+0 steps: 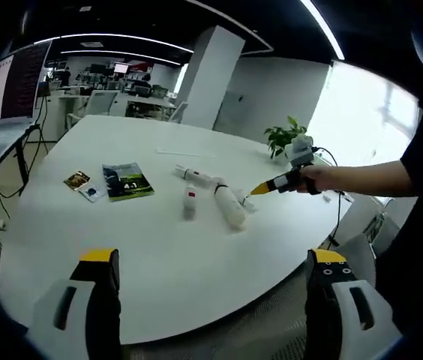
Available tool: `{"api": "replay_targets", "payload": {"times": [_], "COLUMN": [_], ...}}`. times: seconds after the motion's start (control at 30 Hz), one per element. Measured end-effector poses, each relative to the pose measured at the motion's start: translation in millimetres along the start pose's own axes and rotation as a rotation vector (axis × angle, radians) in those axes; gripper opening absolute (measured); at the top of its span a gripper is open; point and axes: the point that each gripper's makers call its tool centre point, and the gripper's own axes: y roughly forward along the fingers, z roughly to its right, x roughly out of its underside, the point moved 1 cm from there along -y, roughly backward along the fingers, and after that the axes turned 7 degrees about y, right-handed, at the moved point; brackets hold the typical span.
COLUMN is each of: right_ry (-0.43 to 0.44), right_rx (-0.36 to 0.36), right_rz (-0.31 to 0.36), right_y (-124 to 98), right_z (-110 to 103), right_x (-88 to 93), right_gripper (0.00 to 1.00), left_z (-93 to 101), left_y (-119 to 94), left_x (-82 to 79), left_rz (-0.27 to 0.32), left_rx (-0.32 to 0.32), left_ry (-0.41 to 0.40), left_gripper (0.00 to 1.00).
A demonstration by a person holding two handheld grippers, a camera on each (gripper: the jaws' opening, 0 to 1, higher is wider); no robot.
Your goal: Arrange the skincare products in the storage area until every visible bottle or jar stands upright without overlapping.
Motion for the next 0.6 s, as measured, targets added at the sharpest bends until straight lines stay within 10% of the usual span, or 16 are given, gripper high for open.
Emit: {"api": "replay_targets", "payload": {"times": [0.6], "right_ry": [-0.074], "right_rx": [0.120], "right_rz": [-0.115], "right_y": [59.0], "right_z": [13.0], "right_x": [-34.1], "right_gripper": [0.61], "left_z": [1.0], "left_y": [2.3], "left_x": [3.8], "left_rz": [-0.038], "left_rx": [0.036], "left_ry": [-0.028], "left_gripper": [0.96]}}
